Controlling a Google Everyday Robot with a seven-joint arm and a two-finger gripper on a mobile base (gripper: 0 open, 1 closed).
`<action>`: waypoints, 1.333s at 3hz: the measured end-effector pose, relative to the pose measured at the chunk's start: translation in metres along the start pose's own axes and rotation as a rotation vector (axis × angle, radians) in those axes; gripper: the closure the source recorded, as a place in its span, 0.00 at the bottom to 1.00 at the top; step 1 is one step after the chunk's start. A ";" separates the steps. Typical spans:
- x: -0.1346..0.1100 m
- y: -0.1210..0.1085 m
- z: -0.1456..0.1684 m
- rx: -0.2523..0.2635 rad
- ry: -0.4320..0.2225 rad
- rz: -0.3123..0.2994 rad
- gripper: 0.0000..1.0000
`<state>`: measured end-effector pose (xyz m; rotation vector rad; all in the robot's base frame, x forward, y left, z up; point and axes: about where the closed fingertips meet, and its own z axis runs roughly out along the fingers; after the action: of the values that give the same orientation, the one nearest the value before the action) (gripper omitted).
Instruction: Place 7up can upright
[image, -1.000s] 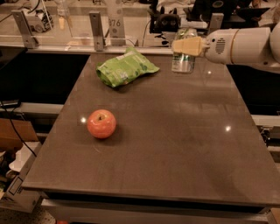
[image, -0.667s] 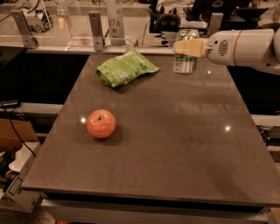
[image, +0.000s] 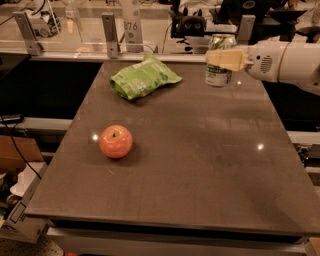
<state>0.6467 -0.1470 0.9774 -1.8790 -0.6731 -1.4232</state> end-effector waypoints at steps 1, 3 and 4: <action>-0.006 0.004 -0.006 0.009 0.022 -0.049 1.00; -0.030 0.014 -0.017 -0.033 0.009 -0.093 1.00; -0.042 0.017 -0.021 -0.050 0.013 -0.108 1.00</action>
Offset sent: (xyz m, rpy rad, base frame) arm -0.0087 -0.0329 -0.0308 -0.0655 -0.0940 -0.0260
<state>0.6349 -0.1744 0.9373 -1.8947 -0.7489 -1.5325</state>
